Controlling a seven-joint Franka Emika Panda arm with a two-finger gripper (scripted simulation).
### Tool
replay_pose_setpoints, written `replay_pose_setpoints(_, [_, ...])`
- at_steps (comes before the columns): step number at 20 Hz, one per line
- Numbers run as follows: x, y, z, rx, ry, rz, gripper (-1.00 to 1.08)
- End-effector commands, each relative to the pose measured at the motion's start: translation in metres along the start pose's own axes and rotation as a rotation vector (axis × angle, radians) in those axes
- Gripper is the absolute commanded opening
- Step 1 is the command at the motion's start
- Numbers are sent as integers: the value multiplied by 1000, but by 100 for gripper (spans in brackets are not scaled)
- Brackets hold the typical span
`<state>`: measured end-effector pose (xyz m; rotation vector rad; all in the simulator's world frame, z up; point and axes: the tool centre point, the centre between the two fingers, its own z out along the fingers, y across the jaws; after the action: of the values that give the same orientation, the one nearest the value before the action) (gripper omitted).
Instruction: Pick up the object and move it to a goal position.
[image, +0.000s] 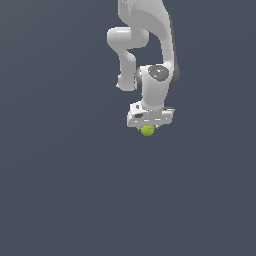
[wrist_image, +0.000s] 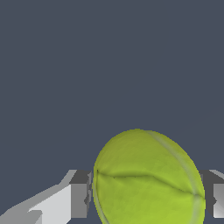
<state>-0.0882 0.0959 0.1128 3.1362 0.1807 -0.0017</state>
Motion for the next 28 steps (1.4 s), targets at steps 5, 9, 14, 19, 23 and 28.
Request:
replay_pose_setpoints(5, [15,-27,-62,0,2,-1,-100])
replay_pose_setpoints(9, [26,-43,-101,0,2,-1,-100])
replay_pose_setpoints(14, [39,-63,-147,0,2,-1,-100])
replay_pose_setpoints(19, [49,-79,-183,0,2,-1,-100])
replay_pose_setpoints(23, [56,-87,-202,0,1,0,-100])
replay_pose_setpoints(28, [61,-93,-216,0,1,0,-100])
